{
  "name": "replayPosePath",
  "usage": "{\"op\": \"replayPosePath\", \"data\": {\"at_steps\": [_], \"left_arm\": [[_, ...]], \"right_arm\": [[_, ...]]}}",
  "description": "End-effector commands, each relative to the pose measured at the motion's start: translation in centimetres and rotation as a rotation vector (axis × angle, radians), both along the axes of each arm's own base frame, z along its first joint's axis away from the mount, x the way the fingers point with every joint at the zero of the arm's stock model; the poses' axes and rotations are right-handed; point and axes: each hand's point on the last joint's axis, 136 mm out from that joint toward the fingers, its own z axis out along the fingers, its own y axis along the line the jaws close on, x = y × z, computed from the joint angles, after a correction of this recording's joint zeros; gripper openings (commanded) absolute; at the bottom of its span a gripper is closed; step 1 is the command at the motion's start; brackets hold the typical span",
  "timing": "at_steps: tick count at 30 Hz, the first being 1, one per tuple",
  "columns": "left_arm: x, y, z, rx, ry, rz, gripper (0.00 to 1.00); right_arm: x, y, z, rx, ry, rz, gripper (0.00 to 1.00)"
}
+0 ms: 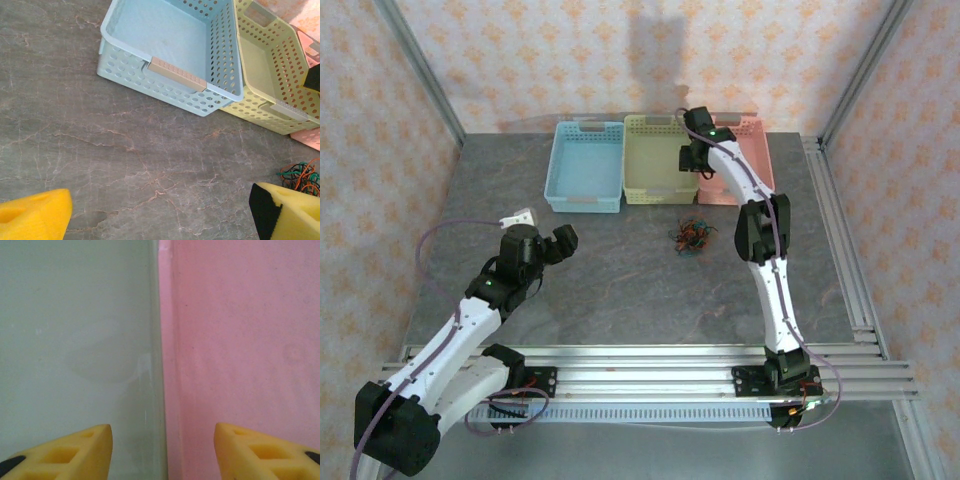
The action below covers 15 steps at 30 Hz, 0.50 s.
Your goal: Untangle the cables
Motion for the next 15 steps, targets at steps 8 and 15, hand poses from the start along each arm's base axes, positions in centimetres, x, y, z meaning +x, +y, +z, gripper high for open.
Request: {"op": "replayPosePath", "data": {"at_steps": [8, 15], "left_arm": [[0.0, -0.9, 2.1, -0.007, -0.077, -0.049, 0.93], [-0.1, -2.1, 2.6, -0.023, -0.094, -0.097, 0.93]], "right_arm": [[-8.8, -1.8, 17.3, 0.236, -0.331, -0.084, 0.61], [-18.6, -3.8, 9.4, 0.298, -0.191, -0.157, 0.62]]}}
